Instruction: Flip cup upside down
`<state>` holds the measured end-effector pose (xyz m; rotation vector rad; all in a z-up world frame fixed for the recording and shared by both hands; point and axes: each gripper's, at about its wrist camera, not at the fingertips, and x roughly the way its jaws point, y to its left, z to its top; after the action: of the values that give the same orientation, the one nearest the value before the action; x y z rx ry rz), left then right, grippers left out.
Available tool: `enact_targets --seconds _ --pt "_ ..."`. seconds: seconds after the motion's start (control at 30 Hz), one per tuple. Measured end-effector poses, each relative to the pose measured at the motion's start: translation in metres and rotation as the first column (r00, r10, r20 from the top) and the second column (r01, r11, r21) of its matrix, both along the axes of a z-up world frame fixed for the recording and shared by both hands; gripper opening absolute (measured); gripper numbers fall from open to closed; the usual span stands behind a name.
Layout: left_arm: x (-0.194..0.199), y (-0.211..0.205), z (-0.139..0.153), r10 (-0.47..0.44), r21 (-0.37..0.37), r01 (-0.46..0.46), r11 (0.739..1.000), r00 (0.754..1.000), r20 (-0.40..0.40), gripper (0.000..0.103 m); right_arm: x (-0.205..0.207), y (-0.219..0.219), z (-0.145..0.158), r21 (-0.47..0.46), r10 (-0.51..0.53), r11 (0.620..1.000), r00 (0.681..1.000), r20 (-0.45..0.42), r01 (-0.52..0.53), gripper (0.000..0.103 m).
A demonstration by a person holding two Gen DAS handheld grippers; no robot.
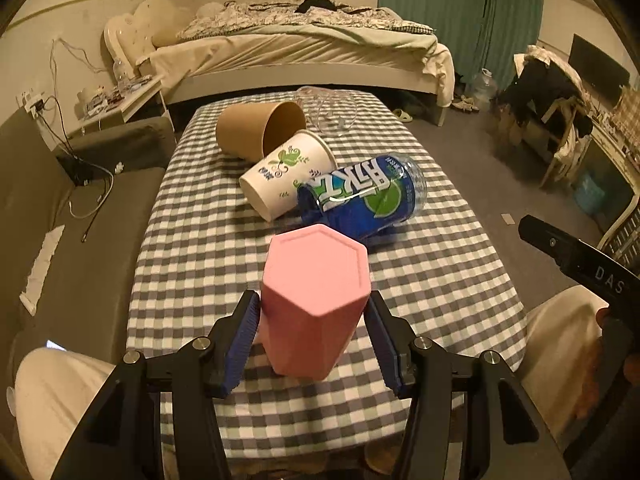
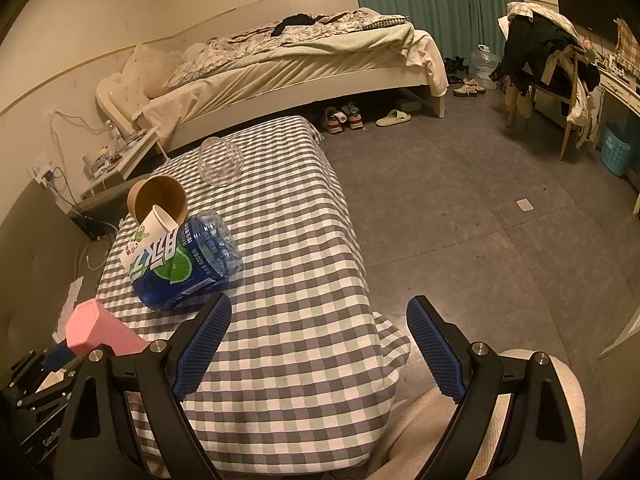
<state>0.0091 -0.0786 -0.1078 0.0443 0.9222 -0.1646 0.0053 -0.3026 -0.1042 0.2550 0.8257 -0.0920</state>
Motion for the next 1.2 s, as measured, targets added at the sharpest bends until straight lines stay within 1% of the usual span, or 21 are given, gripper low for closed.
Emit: enact_targets --seconds 0.27,0.47,0.6,0.67,0.73,0.83,0.87,0.9,0.97,1.03,1.07,1.1,1.13,1.2 --pt "-0.002 0.003 0.001 0.010 -0.003 -0.011 1.000 1.000 -0.013 0.055 -0.001 0.002 0.001 -0.007 0.001 1.000 1.000 0.003 -0.001 0.090" --pt "-0.005 0.003 0.017 0.001 -0.012 0.000 1.000 1.000 0.023 0.056 -0.005 0.003 0.005 -0.015 0.001 1.000 1.000 0.018 -0.001 0.090" --pt "-0.009 0.005 0.034 -0.005 -0.034 0.007 0.999 0.998 0.061 0.057 -0.011 0.007 0.020 -0.042 0.017 0.999 0.999 0.041 -0.016 0.090" --pt "-0.013 0.009 0.045 -0.005 -0.039 0.009 0.999 0.995 0.095 0.060 -0.015 0.012 0.032 -0.061 0.038 0.998 0.997 0.064 -0.035 0.090" --pt "-0.018 0.014 0.057 0.004 -0.037 0.001 0.999 0.990 0.138 0.068 -0.022 0.020 0.050 -0.093 0.073 0.994 0.992 0.099 -0.064 0.090" --pt "-0.025 0.025 0.071 0.022 -0.030 -0.017 0.999 0.981 0.191 0.070 -0.034 0.034 0.069 -0.109 0.118 0.989 0.983 0.138 -0.104 0.090" --pt "-0.028 0.029 0.074 0.027 -0.023 -0.023 0.999 0.979 0.202 0.074 -0.038 0.040 0.073 -0.111 0.132 0.987 0.981 0.144 -0.117 0.090" --pt "-0.032 0.034 0.076 0.034 -0.013 -0.032 0.999 0.977 0.212 0.082 -0.041 0.044 0.075 -0.113 0.141 0.986 0.979 0.147 -0.125 0.090" --pt "-0.038 0.044 0.077 0.052 0.000 -0.053 0.999 0.971 0.235 0.083 -0.048 0.056 0.077 -0.119 0.165 0.982 0.975 0.149 -0.148 0.090" --pt "-0.043 0.052 0.074 0.061 0.019 -0.068 0.998 0.969 0.239 0.085 -0.056 0.069 0.075 -0.129 0.190 0.977 0.971 0.144 -0.172 0.090" --pt "-0.046 0.056 0.071 0.070 0.029 -0.079 0.996 0.969 0.236 0.087 -0.057 0.074 0.073 -0.132 0.197 0.975 0.970 0.142 -0.179 0.093" --pt "-0.048 0.060 0.068 0.081 0.031 -0.091 0.995 0.970 0.231 0.092 -0.059 0.079 0.071 -0.135 0.204 0.973 0.969 0.139 -0.186 0.096" --pt "-0.050 0.065 0.066 0.092 0.024 -0.100 0.995 0.970 0.226 0.092 -0.061 0.083 0.068 -0.138 0.206 0.973 0.969 0.138 -0.187 0.097" --pt "-0.054 0.072 0.060 0.110 0.008 -0.114 0.993 0.971 0.213 0.092 -0.062 0.089 0.065 -0.140 0.206 0.972 0.970 0.131 -0.188 0.103"
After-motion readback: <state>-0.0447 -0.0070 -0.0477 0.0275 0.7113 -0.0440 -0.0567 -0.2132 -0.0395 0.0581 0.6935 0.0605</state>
